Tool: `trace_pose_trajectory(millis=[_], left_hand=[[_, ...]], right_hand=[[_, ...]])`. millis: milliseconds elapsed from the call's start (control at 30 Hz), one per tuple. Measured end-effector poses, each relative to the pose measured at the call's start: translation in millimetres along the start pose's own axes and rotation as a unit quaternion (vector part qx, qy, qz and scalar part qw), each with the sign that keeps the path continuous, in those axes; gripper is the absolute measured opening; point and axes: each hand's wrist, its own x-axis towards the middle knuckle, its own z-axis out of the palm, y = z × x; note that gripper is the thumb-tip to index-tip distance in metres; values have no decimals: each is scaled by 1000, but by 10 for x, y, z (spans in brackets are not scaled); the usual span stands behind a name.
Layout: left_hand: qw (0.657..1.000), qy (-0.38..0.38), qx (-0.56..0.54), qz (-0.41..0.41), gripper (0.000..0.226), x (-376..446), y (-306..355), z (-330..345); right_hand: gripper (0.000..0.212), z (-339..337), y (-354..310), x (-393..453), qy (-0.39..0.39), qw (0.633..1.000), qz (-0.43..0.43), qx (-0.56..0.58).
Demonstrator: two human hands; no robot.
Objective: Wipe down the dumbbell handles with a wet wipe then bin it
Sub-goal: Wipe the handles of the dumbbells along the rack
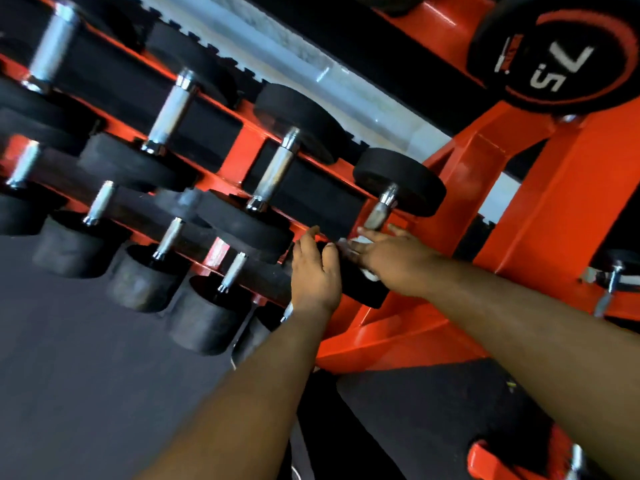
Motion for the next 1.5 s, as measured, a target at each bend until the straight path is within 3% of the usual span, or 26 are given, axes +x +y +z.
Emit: trace_pose_trajectory(millis=[67, 133, 200, 300, 433, 500, 567, 633, 733, 833, 933, 1067, 1133, 1200, 1300, 1433, 1500], left_hand=[[1000, -9, -4, -15, 43, -42, -50, -124], [1000, 30, -2, -7, 37, -89, -76, -288], [995, 103, -11, -4, 33, -118, -51, -469], [973, 225, -48, -5, 21, -36, 5, -719], [918, 387, -81, -27, 11, 457, 172, -1044], [906, 397, -96, -112, 17, 820, 247, -1153], [919, 327, -128, -182, 44, 1054, 360, -1170], [931, 277, -130, -201, 58, 1131, 444, -1125], [926, 292, -98, -216, 44, 1148, 447, -1074], [932, 296, -51, -201, 40, 1110, 420, -1043], [938, 294, -26, -181, 36, 1113, 412, -1039], [932, 318, -19, -173, 35, 1123, 388, -1026], [932, 316, -22, -178, 36, 1129, 377, -1021], [930, 319, -21, -183, 37, 1128, 381, -1020], [927, 327, -24, -182, 35, 1119, 413, -1015], [926, 333, -12, -179, 36, 1124, 415, -1003], [926, 334, -4, -177, 35, 1122, 421, -1005]], right_hand=[[50, -17, 33, -87, -3, 1000, -4, -7], [36, -105, 21, -118, 77, 994, 17, 81], [38, -293, -36, -55, 143, 970, 14, 198], [48, -591, -148, 236, 226, 943, -12, 246], [47, -973, -255, 739, 391, 890, -115, 206], [45, -1063, -287, 1041, 433, 871, -187, 135], [49, -1059, -276, 1297, 401, 888, -220, 37], [58, -917, -221, 1473, 312, 918, -231, -88], [73, -682, -105, 1479, 224, 930, -215, -198], [74, -599, -116, 1400, 220, 924, -204, -237], [66, -658, -263, 1460, 236, 928, -175, -227], [34, -848, -533, 1763, 208, 937, -184, -212], [32, -834, -522, 1839, 225, 940, -191, -172], [35, -661, -408, 1788, 285, 920, -187, -195], [52, -422, -272, 1627, 300, 912, -178, -216], [28, -694, -462, 1772, 310, 917, -198, -153], [24, -926, -532, 1859, 224, 944, -207, -123]])
